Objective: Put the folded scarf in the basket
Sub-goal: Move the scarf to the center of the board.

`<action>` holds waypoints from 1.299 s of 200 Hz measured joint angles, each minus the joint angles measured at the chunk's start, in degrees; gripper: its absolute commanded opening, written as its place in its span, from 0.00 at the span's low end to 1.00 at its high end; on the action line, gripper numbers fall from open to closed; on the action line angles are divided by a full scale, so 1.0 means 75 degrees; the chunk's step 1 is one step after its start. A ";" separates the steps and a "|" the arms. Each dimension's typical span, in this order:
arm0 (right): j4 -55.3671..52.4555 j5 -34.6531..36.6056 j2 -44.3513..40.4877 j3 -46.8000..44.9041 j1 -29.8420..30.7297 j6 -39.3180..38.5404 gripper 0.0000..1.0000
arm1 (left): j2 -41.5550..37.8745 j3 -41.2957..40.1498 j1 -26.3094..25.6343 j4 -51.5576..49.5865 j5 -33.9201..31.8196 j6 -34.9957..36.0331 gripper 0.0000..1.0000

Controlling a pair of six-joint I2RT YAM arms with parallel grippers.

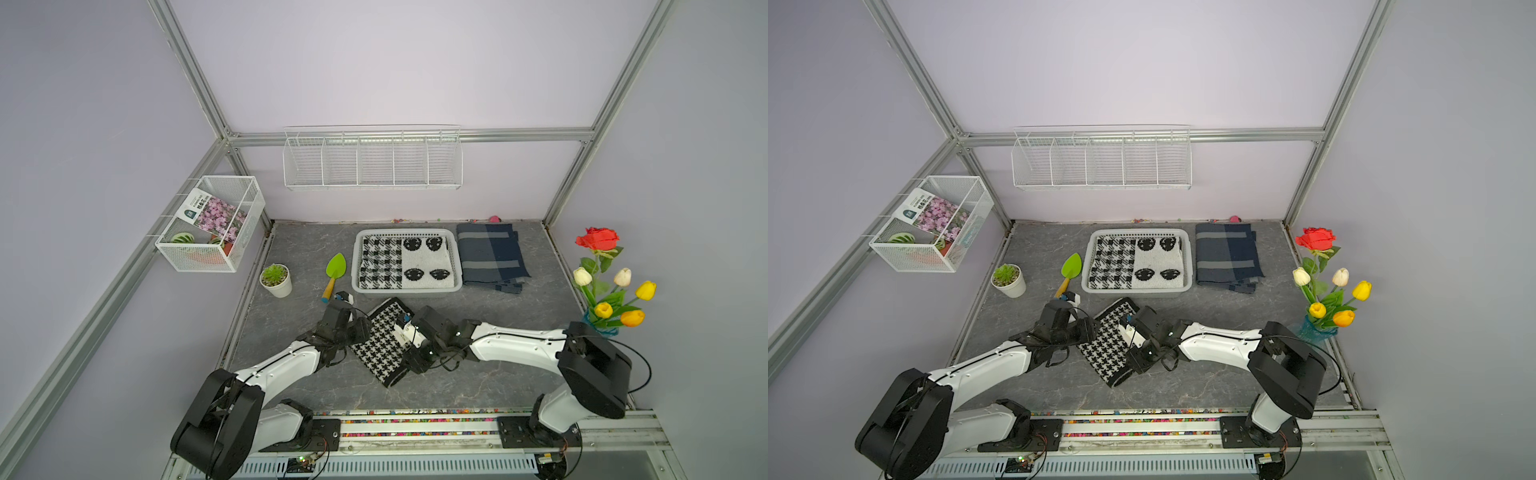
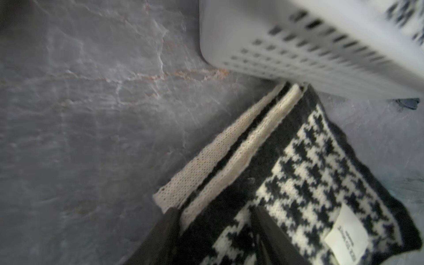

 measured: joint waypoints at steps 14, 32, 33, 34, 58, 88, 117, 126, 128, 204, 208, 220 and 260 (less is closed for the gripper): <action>-0.0090 0.0096 -0.0259 -0.0312 -0.0341 -0.0082 0.53 | -0.0181 -0.0210 -0.0227 -0.0003 0.0050 -0.0122 0.52; -0.0306 0.0385 -0.0734 -0.0723 -0.0787 -0.0152 0.54 | -0.0603 -0.0490 -0.0618 -0.0009 0.0076 -0.0294 0.50; -0.0318 0.0405 -0.0752 -0.0734 -0.0807 -0.0157 0.54 | -0.0624 -0.0498 -0.0635 -0.0009 0.0076 -0.0309 0.50; -0.0341 0.0437 -0.0787 -0.0755 -0.0845 -0.0160 0.54 | -0.0653 -0.0522 -0.0664 -0.0012 0.0073 -0.0332 0.50; -0.0513 0.0662 -0.1189 -0.0930 -0.1300 -0.0175 0.54 | -0.1145 -0.0860 -0.1131 -0.0012 0.0175 -0.0475 0.48; -0.0484 0.0688 -0.1513 -0.0991 -0.1612 -0.0114 0.54 | -0.1434 -0.1052 -0.1279 -0.0009 0.0493 -0.0562 0.44; -0.0498 0.0892 -0.2157 -0.1014 -0.1635 0.0026 0.56 | -0.1521 -0.1070 -0.1329 0.0020 0.0950 -0.0583 0.45; -0.0539 0.0947 -0.2352 -0.0979 -0.1687 0.0052 0.57 | -0.1515 -0.1070 -0.1355 0.0038 0.1072 -0.0583 0.46; -0.0545 0.0959 -0.2387 -0.0965 -0.1708 0.0058 0.57 | -0.1515 -0.1070 -0.1361 0.0044 0.1096 -0.0586 0.46; -0.0294 0.0836 -0.1387 -0.0612 -0.2148 0.0149 0.54 | -0.1545 -0.0650 -0.1393 -0.0667 0.0775 -0.0399 0.57; -0.0265 0.0833 -0.1259 -0.0589 -0.2162 0.0149 0.54 | -0.1562 -0.0565 -0.1393 -0.0749 0.0688 -0.0367 0.58; -0.0195 0.0863 -0.0941 -0.0562 -0.2203 0.0181 0.53 | -0.1594 -0.0277 -0.1393 -0.0903 0.0367 -0.0294 0.59; -0.0055 0.0804 -0.0790 -0.0632 -0.2506 0.0289 0.57 | -0.1035 0.0449 -0.1390 -0.0769 -0.0472 0.0026 0.60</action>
